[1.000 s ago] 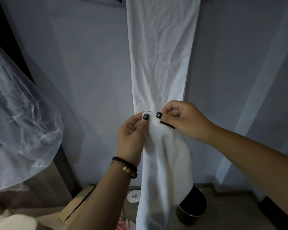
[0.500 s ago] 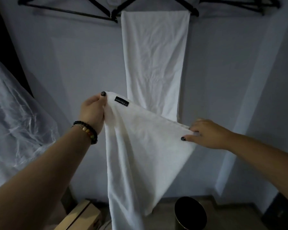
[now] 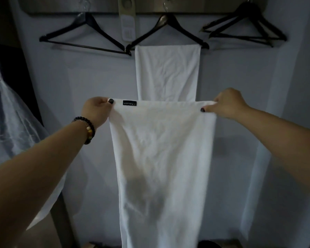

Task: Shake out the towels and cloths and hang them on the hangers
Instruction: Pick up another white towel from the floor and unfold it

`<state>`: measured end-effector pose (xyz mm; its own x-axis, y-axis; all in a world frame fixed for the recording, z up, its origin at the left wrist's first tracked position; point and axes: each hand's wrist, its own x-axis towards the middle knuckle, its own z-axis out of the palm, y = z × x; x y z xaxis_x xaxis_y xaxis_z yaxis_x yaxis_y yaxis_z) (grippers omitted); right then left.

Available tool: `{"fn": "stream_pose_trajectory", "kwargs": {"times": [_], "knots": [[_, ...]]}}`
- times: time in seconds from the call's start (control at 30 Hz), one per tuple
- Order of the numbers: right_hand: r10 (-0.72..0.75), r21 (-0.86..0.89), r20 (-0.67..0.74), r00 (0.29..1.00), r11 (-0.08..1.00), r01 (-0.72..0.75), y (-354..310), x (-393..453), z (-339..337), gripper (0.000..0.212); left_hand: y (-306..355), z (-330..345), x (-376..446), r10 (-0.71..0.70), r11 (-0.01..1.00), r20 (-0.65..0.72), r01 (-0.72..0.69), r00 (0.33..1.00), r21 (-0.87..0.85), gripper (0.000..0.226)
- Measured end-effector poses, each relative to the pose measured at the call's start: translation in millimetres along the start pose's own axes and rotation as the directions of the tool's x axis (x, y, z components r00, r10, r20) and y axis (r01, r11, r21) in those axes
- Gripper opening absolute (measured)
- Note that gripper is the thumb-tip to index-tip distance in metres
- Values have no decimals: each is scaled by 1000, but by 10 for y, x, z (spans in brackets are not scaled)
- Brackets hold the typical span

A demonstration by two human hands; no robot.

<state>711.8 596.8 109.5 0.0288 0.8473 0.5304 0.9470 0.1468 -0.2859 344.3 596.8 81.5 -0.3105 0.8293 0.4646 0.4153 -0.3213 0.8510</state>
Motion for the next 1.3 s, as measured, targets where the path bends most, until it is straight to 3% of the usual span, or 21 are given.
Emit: {"fn": "stream_pose_trajectory", "kwargs": {"times": [0.1,0.2,0.33,0.47,0.57,0.67,0.8,0.9,1.03,1.13,1.2,1.3], "knots": [[68,231,-93,993,972,-45,-50,0,-1,46,69,-78,49,69,966,15,-71,997,250,15],[75,394,-114,991,919,-24,-70,-98,98,29,-57,-122,31,41,936,43,-54,998,349,12],[106,631,-96,990,775,-22,-119,-266,201,31,-338,-78,-50,-58,954,32,46,998,296,9],[62,723,-13,998,690,-34,-179,-444,252,41,-630,-64,-91,-210,961,5,206,978,185,19],[28,684,86,996,725,-80,-163,-561,273,33,-776,-24,-153,-260,965,21,259,965,45,15],[55,532,156,986,837,-130,-105,-633,316,22,-903,59,-237,-243,968,41,239,969,71,17],[118,482,37,992,868,-121,-51,-620,389,18,-890,180,-321,-206,978,1,206,979,45,16],[99,257,-97,990,964,-71,-38,-542,387,15,-700,285,-397,-145,985,-6,144,989,-93,13],[112,96,15,994,989,-113,-11,-511,478,19,-448,438,-601,-94,939,128,130,987,-318,20],[-49,335,201,978,942,-22,-235,-638,643,47,-361,580,-789,12,928,273,91,962,-361,16],[-202,488,323,925,873,21,-457,-746,751,61,-324,641,-877,92,918,330,48,939,-394,11],[-340,601,287,895,792,109,-692,-820,865,42,-273,624,-953,175,904,356,-7,918,-427,12]]}}
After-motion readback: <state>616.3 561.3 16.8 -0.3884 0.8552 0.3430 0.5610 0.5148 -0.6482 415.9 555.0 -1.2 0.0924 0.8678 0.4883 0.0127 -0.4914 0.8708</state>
